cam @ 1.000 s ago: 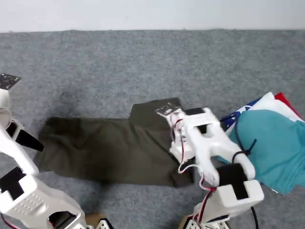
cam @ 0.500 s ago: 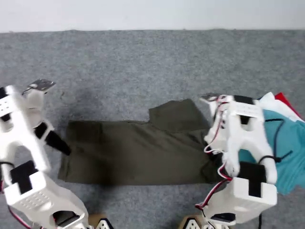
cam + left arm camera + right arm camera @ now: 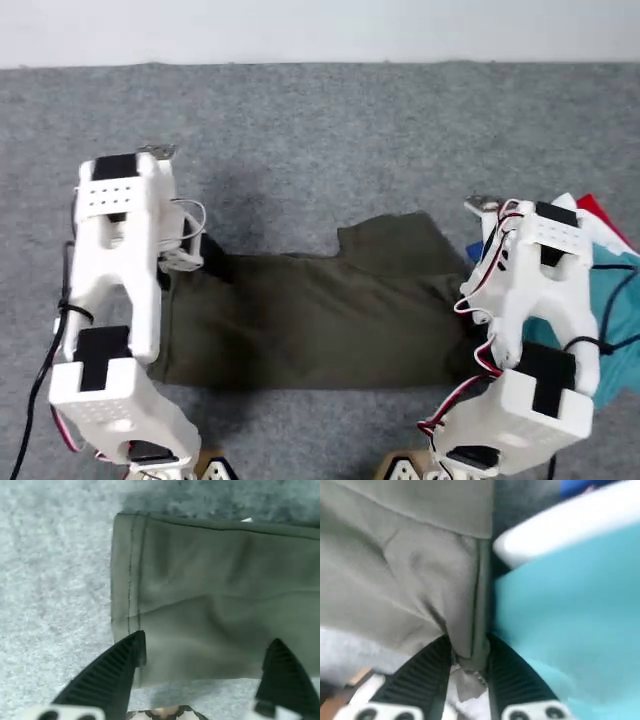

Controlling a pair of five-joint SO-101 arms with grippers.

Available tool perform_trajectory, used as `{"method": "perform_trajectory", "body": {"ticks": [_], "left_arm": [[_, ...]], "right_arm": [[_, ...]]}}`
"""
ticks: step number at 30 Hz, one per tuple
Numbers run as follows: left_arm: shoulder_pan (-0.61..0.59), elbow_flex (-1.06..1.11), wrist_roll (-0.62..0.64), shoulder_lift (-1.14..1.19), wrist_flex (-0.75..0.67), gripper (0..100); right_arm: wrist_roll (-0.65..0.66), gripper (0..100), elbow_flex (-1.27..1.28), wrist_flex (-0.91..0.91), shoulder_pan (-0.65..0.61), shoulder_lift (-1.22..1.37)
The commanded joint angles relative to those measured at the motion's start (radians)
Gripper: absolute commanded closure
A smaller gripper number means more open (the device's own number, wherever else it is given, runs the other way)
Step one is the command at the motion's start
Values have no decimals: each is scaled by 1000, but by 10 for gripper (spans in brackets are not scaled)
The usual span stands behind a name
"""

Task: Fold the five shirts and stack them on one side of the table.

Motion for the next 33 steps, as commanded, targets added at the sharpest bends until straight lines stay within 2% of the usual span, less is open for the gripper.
{"method": "perform_trajectory", "body": {"ticks": [1,3,6,9,12,16,18,20,26,30,33], "left_arm": [[-35,-22,12,-18,18,640],[-77,-22,11,-18,18,640],[-129,-19,11,-17,18,640],[-157,-19,11,-17,18,640],[-164,-19,11,-18,20,640],[-163,-19,11,-18,20,640],[-161,-19,11,-18,20,640],[-164,-19,9,-18,20,640],[-164,-19,9,-18,20,640],[-160,-19,8,-17,20,640],[-158,-19,6,-17,20,640]], "right_arm": [[-87,787,-37,117,-70,-27],[-124,734,-37,119,-110,-79],[-150,744,-86,127,-205,-194],[-249,744,-199,88,-277,-265],[-284,743,-290,-13,-295,-239],[-276,743,-365,-136,-334,-64],[-204,743,-448,-150,-349,58],[-75,743,-559,-119,-352,170],[519,745,-999,182,-329,481],[687,745,-1272,240,-321,656],[752,745,-1433,242,-340,760]]}}
